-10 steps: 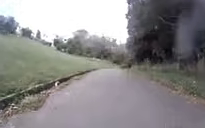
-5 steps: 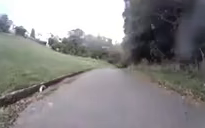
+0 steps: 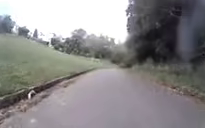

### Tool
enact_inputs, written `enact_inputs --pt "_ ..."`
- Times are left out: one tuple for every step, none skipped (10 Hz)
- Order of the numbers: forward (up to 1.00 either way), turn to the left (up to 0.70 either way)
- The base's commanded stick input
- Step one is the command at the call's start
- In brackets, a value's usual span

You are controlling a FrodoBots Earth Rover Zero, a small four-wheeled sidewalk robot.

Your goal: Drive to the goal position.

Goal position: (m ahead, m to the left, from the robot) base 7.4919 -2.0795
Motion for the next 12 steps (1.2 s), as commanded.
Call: enact_inputs --pt "1.0 0.0" --pt "1.0 0.0" --pt "1.0 0.0" --pt "1.0 0.0" --pt "1.0 0.0" --pt "1.0 0.0" --pt "1.0 0.0" --pt "1.0 0.0" --pt "1.0 0.0" --pt "1.0 0.0" --pt "1.0 0.0" --pt "1.0 0.0"
